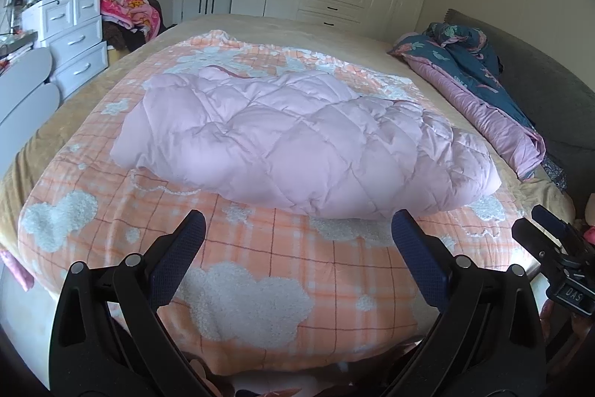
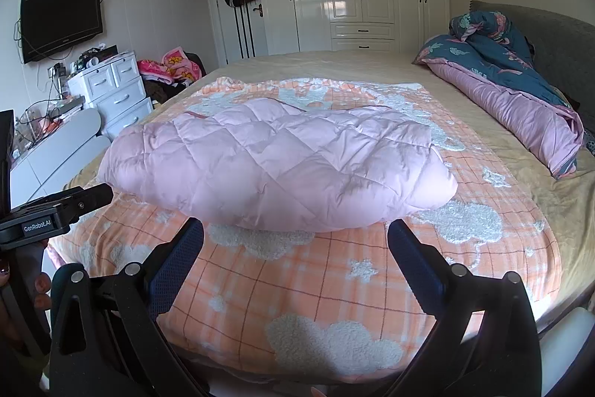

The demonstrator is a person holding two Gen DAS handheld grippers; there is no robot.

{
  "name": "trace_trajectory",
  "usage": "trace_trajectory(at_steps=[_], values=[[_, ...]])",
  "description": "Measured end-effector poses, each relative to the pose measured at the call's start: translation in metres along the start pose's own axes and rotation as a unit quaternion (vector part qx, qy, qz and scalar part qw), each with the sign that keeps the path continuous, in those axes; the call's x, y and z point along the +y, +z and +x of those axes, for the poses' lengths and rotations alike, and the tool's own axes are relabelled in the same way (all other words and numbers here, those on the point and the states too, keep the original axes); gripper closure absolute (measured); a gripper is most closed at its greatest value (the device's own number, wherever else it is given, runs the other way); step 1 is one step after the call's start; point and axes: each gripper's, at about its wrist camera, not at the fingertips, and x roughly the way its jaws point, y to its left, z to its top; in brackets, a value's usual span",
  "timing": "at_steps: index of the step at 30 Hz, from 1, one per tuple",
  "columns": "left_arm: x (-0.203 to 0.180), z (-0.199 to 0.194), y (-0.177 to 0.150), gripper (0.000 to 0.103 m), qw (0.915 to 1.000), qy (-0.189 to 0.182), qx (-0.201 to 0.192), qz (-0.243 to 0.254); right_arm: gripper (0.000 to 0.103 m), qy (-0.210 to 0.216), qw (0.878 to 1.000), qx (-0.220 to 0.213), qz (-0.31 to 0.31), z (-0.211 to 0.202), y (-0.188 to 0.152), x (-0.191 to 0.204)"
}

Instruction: Fold large clothes

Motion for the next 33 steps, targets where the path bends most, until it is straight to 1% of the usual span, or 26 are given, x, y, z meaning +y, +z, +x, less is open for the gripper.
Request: trace_trajectory(at_steps=[33], values=[[-0.0005,-0.0024,-0.0006,0.009,1.0000,0.002,0.002,0.002,0.004,0.000,1.000,-0.001,0.000,-0.0011,0.0002,-0.0006]])
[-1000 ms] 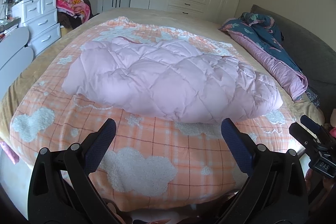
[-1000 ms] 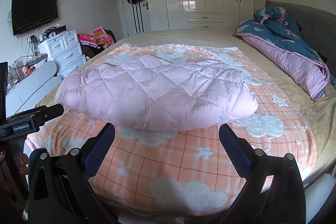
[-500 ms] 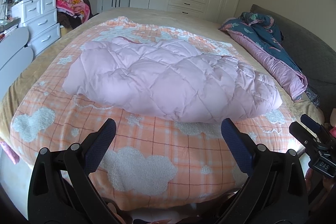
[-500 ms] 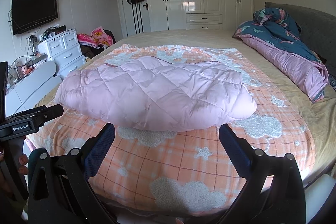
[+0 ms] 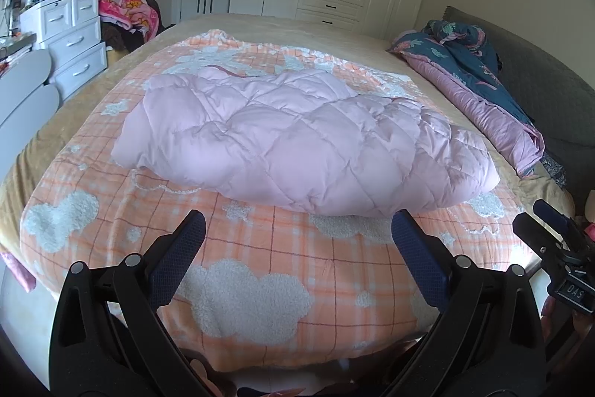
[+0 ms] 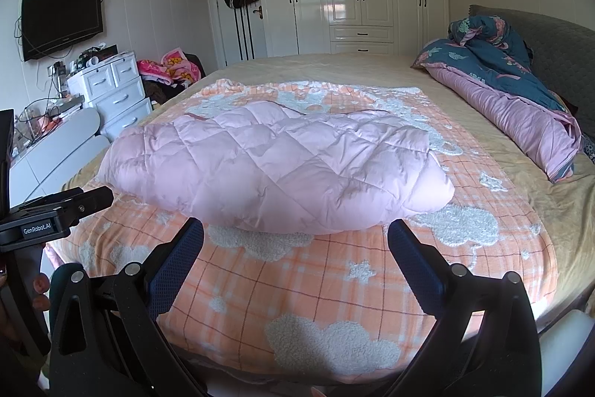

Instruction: Fold large clothes

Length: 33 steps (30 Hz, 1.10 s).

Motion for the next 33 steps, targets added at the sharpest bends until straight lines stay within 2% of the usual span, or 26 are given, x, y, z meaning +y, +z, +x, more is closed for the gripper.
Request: trace_trajectory(at_steps=[33], values=[[0.0062,-0.0041,-0.0015,0.009,1.0000,0.008,0.001,0.004,0.004,-0.001,1.000,0.000,-0.001,0.0000,-0.0006,0.0027]])
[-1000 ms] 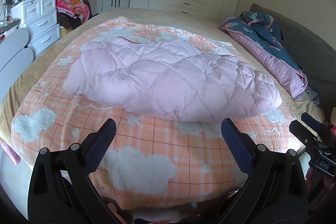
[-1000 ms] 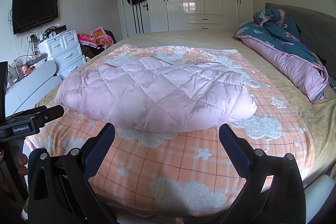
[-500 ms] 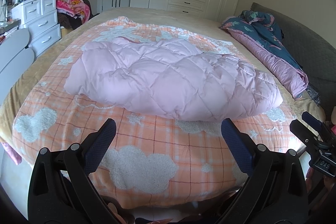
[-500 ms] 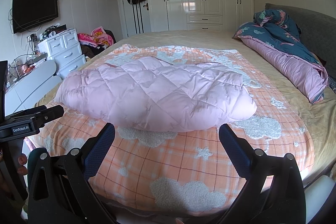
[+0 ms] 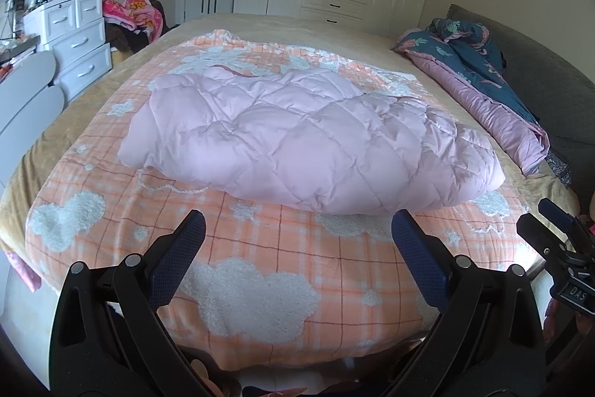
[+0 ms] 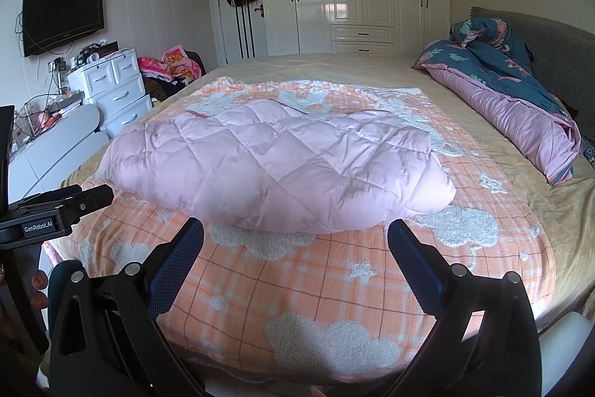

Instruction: Fold large clothes

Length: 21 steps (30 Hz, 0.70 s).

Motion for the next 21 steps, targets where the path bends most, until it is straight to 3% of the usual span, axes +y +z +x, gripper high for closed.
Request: trace_trajectory(at_steps=[14,19,21], values=[[0.015,0.005,0.001,0.009,0.9998,-0.014,-0.003,-0.014,0.004,-0.023,1.000,-0.005,-0.003,-0.007,0.002,-0.011],[0.033,0.013,0.001,0.009,0.9994,0.010,-0.008,-0.032,0.004,-0.062,0.998,0.005,0.025,-0.011,-0.007,-0.046],[0.044,0.019,0.002,0.009,0.9989,0.025,-0.006,-0.040,0.004,-0.083,0.995,0.017,0.056,-0.013,-0.016,-0.077]])
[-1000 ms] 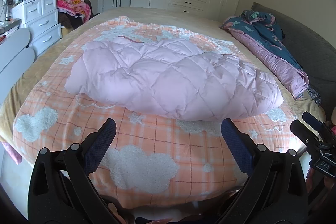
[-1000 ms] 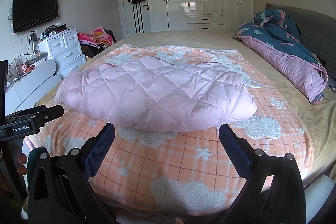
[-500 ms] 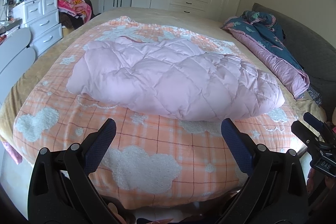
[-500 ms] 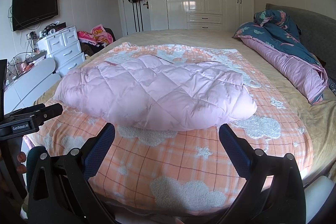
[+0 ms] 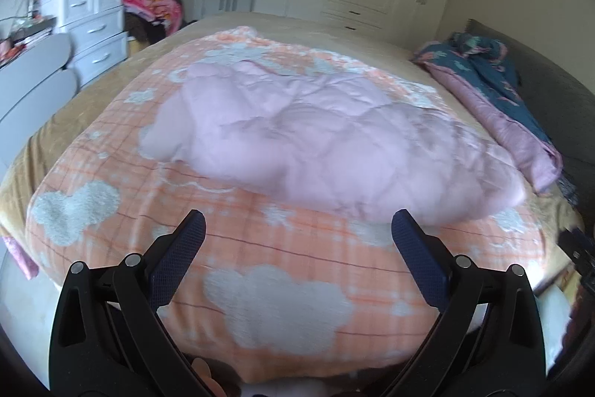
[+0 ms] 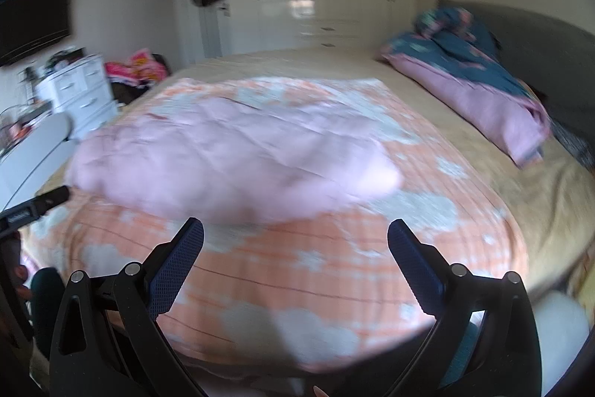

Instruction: Fold large clothes

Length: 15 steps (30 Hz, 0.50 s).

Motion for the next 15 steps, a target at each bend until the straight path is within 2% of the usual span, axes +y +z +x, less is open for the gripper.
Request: trace_trajectory(at_steps=[1,4,6,8,10,11,13,15], values=[[0.010,0.006,0.002,0.009,0.9999,0.013,0.002,-0.010,0.004,-0.012,1.000,0.003,0.015,0.001,-0.003,-0.013],[0.054,0.029,0.014,0.009,0.9967,0.058,0.019,-0.054,0.004,-0.084,0.993,0.013,0.085,0.004,-0.015,-0.088],[0.090,0.045,0.025,0.009,0.9917,0.093,0.033,-0.082,0.004,-0.173,0.974,0.029,0.143,0.007,-0.034,-0.160],[0.126,0.059,0.036,0.009,0.9854,0.124,0.050,-0.105,0.004,-0.254,0.945,0.041,0.204,0.004,-0.058,-0.234],[0.174,0.070,0.051,0.009,0.9767,0.166,0.037,-0.132,0.004,-0.339,0.904,0.060,0.255,-0.003,-0.084,-0.301],[0.190,0.074,0.056,0.009,0.9734,0.180,0.031,-0.139,0.004,-0.386,0.874,0.071,0.288,-0.011,-0.104,-0.343],[0.231,0.088,0.070,0.009,0.9626,0.221,0.033,-0.153,0.004,-0.441,0.830,0.091,0.330,-0.024,-0.130,-0.396],[0.270,0.106,0.084,0.009,0.9512,0.259,0.036,-0.164,0.004,-0.482,0.797,0.113,0.347,-0.035,-0.150,-0.442]])
